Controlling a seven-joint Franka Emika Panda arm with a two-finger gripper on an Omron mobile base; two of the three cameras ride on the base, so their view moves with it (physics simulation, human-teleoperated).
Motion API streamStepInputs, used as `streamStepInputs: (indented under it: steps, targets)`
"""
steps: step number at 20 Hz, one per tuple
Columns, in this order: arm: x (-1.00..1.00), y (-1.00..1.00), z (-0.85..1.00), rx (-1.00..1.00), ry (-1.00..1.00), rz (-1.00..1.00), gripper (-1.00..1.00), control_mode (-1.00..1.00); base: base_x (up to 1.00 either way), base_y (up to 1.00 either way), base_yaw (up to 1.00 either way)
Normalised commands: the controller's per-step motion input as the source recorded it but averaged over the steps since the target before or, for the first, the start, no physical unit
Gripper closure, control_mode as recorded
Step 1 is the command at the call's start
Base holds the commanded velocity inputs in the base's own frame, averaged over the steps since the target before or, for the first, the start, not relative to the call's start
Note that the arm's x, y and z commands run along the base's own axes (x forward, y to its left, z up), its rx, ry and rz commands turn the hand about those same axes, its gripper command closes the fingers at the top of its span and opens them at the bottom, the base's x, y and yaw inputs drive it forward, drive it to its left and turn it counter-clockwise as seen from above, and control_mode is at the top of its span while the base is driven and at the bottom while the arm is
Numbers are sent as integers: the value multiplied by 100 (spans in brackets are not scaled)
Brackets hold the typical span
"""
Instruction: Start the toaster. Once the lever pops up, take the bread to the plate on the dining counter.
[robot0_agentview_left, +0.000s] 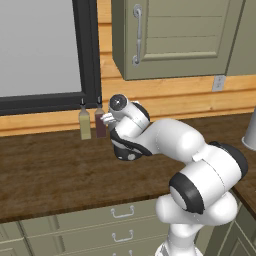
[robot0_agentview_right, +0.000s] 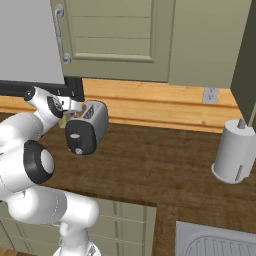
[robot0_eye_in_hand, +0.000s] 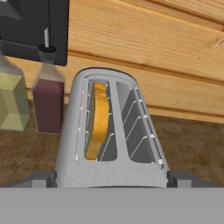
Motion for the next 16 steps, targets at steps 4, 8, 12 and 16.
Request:
streamStepInputs:
  steps: [4,8,12,16]
  targets:
    - [0,0,0,0,0,0,-100,-100,0,0,0]
    - [0,0,0,0,0,0,-100,-100,0,0,0]
    - [0,0,0,0,0,0,-100,-100,0,0,0]
    - [0,0,0,0,0,0,-100,-100,0,0,0]
